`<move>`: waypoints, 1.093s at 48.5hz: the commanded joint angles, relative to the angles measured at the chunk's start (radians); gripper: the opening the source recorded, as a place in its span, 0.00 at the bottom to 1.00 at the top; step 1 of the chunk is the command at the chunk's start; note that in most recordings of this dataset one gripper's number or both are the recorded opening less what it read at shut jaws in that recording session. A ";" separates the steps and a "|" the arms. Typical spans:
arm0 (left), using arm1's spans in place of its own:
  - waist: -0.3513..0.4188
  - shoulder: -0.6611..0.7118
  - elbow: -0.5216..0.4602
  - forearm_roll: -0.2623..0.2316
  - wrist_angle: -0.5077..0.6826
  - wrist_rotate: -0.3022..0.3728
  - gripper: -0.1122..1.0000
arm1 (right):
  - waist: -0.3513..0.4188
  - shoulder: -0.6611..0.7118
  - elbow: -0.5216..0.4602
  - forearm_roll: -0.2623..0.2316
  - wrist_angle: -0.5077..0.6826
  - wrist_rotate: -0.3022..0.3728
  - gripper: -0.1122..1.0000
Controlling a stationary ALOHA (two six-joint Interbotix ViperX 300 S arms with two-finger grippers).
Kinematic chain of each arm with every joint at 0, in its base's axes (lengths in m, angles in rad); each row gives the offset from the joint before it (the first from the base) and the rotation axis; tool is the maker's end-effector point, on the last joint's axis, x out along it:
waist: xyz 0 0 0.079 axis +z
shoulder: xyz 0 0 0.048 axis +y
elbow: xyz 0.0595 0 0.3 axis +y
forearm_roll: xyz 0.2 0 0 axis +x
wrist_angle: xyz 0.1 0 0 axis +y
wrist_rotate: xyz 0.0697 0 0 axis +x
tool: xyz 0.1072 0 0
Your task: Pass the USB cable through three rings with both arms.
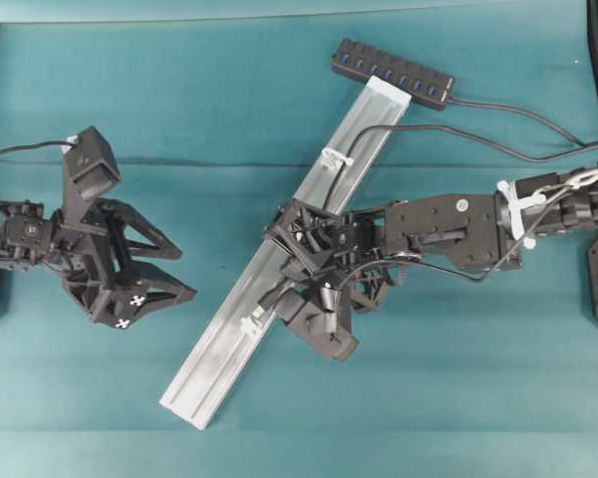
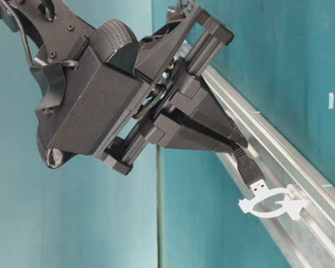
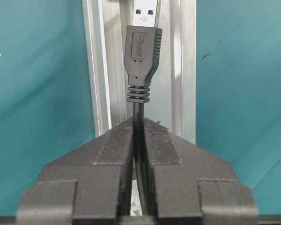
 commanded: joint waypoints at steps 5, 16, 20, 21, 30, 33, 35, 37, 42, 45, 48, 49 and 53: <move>-0.003 -0.008 -0.008 0.005 -0.008 0.002 0.96 | 0.009 0.005 -0.029 -0.005 0.009 -0.005 0.15; -0.003 -0.008 -0.006 0.005 -0.008 0.002 0.96 | 0.018 0.011 -0.052 -0.078 0.072 -0.003 0.15; -0.002 -0.008 -0.005 0.005 -0.008 0.002 0.96 | 0.018 0.011 -0.052 -0.081 0.080 -0.003 0.15; -0.003 -0.009 -0.006 0.005 -0.008 0.002 0.96 | 0.018 0.011 -0.055 -0.081 0.078 -0.002 0.15; -0.009 -0.037 0.005 0.005 -0.006 0.000 0.96 | 0.021 0.011 -0.058 -0.081 0.063 0.002 0.15; -0.021 -0.048 0.009 0.005 -0.006 -0.005 0.96 | 0.026 0.012 -0.063 -0.080 0.063 0.002 0.15; -0.032 -0.052 0.011 0.005 -0.005 -0.008 0.96 | 0.029 0.014 -0.064 -0.080 0.063 0.002 0.15; -0.044 -0.057 0.012 0.005 -0.005 -0.009 0.96 | 0.031 0.015 -0.067 -0.080 0.063 0.002 0.15; -0.077 -0.060 0.014 0.005 0.002 -0.018 0.96 | 0.035 0.018 -0.074 -0.081 0.063 0.002 0.15; -0.086 -0.057 0.012 0.005 0.012 -0.029 0.96 | 0.037 0.018 -0.075 -0.080 0.063 0.002 0.15; -0.092 -0.057 0.011 0.005 0.026 -0.044 0.96 | 0.038 0.020 -0.077 -0.080 0.063 0.002 0.15; -0.094 -0.058 0.012 0.005 0.028 -0.049 0.96 | 0.038 0.020 -0.077 -0.080 0.063 0.003 0.15; -0.098 -0.063 0.014 0.006 0.029 -0.061 0.96 | 0.038 0.020 -0.078 -0.078 0.063 0.003 0.15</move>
